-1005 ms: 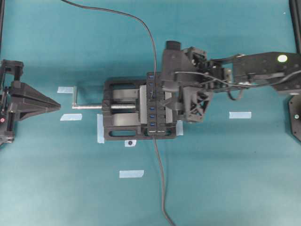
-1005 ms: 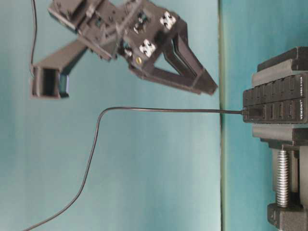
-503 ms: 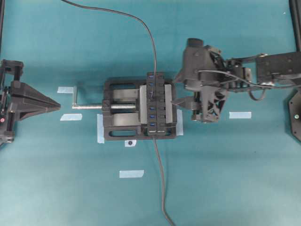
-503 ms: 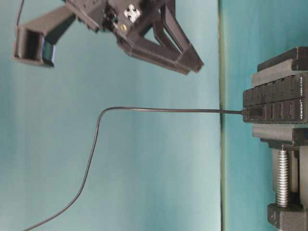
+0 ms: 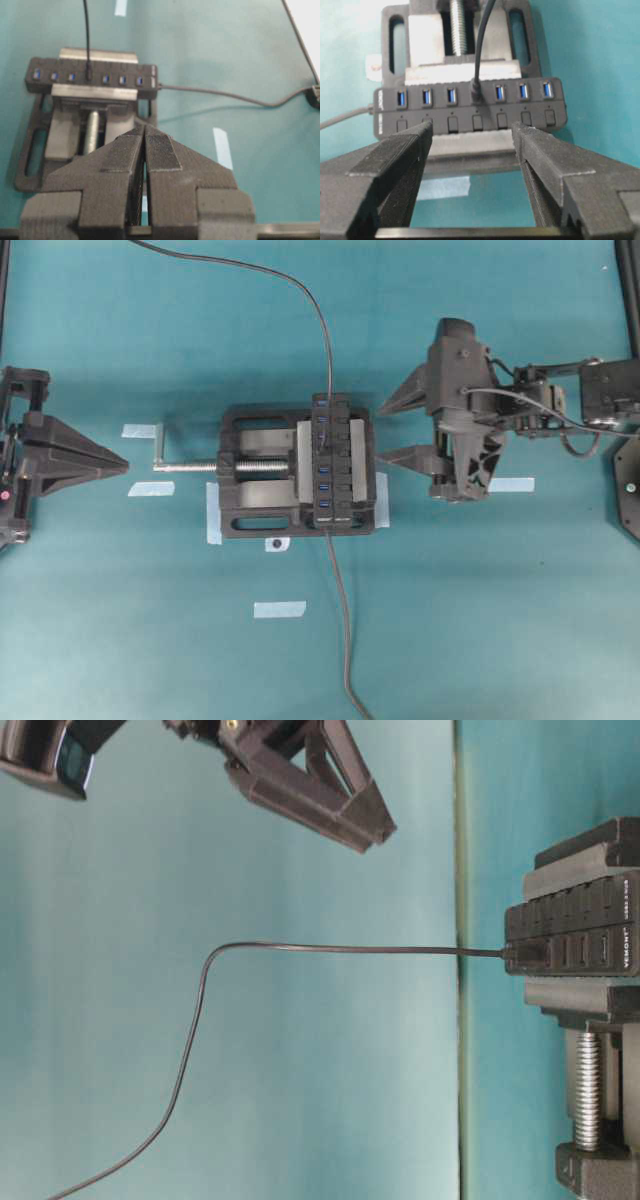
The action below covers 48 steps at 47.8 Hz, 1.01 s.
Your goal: Insert the USB into the center port of the fixed hub
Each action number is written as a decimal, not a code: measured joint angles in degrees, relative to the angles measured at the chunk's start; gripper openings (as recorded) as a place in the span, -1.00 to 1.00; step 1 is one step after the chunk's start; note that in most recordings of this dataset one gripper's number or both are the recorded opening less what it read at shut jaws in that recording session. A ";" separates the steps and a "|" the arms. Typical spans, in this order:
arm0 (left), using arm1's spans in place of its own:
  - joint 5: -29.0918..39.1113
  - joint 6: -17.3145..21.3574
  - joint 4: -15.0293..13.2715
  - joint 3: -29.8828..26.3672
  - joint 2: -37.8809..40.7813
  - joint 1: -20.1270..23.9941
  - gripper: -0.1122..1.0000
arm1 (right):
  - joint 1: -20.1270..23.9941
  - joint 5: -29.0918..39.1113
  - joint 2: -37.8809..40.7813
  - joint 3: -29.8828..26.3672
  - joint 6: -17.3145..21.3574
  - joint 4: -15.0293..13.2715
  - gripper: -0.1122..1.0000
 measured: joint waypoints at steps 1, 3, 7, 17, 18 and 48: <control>0.00 0.00 0.00 0.00 0.00 0.00 -0.80 | -0.09 -0.18 -0.18 0.18 0.00 0.00 0.56; 0.00 0.00 0.00 0.00 0.00 0.00 -0.80 | 0.00 -0.35 -0.35 0.35 0.00 0.00 0.56; 0.00 0.09 0.00 0.00 0.09 0.00 -0.80 | 0.00 -0.70 -0.62 0.88 0.00 0.00 0.56; 0.09 0.18 0.00 0.09 -0.09 0.00 -0.80 | 0.00 -1.41 -1.23 2.02 0.00 0.00 0.56; 0.00 0.09 -0.09 0.09 -0.09 0.00 -0.80 | 0.00 -1.49 -1.23 2.11 0.00 0.00 0.56; 0.00 0.18 -0.09 0.26 -0.09 0.00 -0.80 | 0.00 -4.92 -1.41 3.60 0.00 0.00 0.56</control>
